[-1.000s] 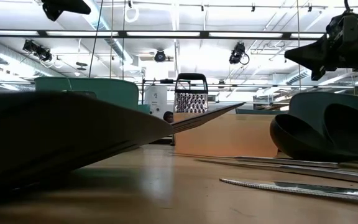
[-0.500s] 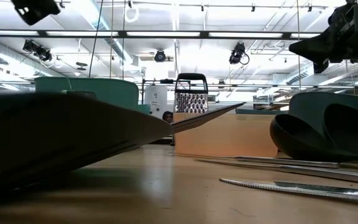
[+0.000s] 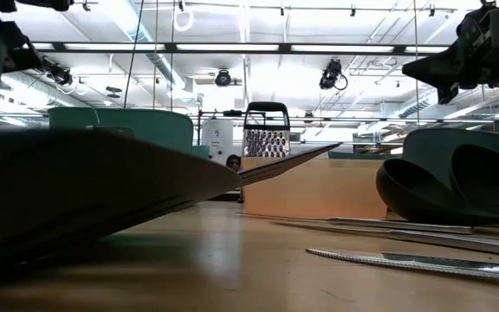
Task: Pick & Place Kitchen Items
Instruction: Put the top black spatula into the green bin
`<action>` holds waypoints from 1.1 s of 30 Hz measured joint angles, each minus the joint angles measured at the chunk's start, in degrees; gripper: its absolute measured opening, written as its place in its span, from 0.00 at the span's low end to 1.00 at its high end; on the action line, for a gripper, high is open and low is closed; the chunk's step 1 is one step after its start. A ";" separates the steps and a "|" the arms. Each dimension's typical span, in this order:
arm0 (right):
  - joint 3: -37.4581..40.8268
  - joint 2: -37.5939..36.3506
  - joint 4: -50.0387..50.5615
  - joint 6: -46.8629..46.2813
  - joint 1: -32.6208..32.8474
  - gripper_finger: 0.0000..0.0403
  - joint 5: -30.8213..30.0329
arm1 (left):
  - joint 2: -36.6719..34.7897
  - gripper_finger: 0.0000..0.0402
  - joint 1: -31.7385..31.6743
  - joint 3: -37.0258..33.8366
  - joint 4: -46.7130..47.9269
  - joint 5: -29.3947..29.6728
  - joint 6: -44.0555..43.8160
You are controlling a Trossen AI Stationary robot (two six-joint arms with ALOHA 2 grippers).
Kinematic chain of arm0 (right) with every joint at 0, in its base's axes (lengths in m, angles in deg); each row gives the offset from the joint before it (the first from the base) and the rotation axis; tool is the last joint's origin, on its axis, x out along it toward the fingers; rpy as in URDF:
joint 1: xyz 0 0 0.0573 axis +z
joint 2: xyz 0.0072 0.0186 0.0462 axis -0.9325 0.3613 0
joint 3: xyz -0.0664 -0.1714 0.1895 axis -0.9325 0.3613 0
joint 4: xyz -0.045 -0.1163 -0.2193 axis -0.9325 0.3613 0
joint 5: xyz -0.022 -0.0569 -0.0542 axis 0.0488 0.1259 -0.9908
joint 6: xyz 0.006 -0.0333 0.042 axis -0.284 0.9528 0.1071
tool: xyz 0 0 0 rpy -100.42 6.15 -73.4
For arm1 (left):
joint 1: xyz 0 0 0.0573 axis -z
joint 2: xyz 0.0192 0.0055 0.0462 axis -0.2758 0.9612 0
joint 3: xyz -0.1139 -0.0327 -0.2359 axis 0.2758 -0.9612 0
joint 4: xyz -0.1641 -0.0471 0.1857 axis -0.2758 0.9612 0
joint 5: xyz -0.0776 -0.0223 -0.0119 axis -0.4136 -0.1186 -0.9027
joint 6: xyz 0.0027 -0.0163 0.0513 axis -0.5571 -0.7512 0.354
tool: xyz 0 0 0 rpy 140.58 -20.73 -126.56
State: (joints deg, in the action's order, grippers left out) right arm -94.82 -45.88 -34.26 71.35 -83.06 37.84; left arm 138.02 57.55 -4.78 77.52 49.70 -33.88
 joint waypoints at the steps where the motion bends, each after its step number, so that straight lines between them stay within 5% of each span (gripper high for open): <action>1: 0.00 0.00 0.12 -0.05 0.00 0.07 0.09 | 1.04 0.12 0.00 0.69 -0.38 -0.84 0.14; 16: 0.02 0.00 2.21 -1.05 0.00 0.07 0.64 | 7.64 0.62 0.00 6.35 -0.95 -4.81 4.55; 33: 0.02 0.00 2.27 -1.18 0.00 0.07 0.59 | 18.86 0.66 1.63 5.31 -6.86 -7.26 4.32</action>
State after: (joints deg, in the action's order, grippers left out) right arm -94.80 -45.88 -31.99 70.17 -83.06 38.43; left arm 156.89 59.18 0.53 70.66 42.44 -29.57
